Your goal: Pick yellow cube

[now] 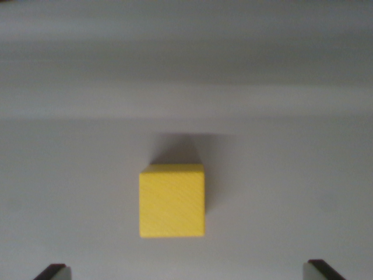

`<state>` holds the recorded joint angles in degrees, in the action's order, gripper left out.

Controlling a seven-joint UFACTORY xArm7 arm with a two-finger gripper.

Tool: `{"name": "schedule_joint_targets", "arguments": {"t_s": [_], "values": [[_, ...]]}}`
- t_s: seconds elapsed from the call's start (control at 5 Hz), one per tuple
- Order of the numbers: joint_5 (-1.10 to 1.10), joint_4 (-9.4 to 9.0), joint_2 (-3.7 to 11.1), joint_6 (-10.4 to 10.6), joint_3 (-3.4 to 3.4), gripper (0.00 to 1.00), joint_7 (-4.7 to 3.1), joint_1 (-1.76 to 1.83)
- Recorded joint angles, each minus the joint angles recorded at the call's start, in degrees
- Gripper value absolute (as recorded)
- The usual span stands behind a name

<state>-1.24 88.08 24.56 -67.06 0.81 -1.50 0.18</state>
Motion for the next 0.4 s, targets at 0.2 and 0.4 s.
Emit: {"name": "schedule_joint_targets", "arguments": {"t_s": [0.2,0.4], "values": [[0.0,-0.29,2.56,2.2,-0.17,0.0,-0.31,0.15],[0.0,-0.29,2.56,2.2,-0.17,0.0,-0.31,0.15]]}}
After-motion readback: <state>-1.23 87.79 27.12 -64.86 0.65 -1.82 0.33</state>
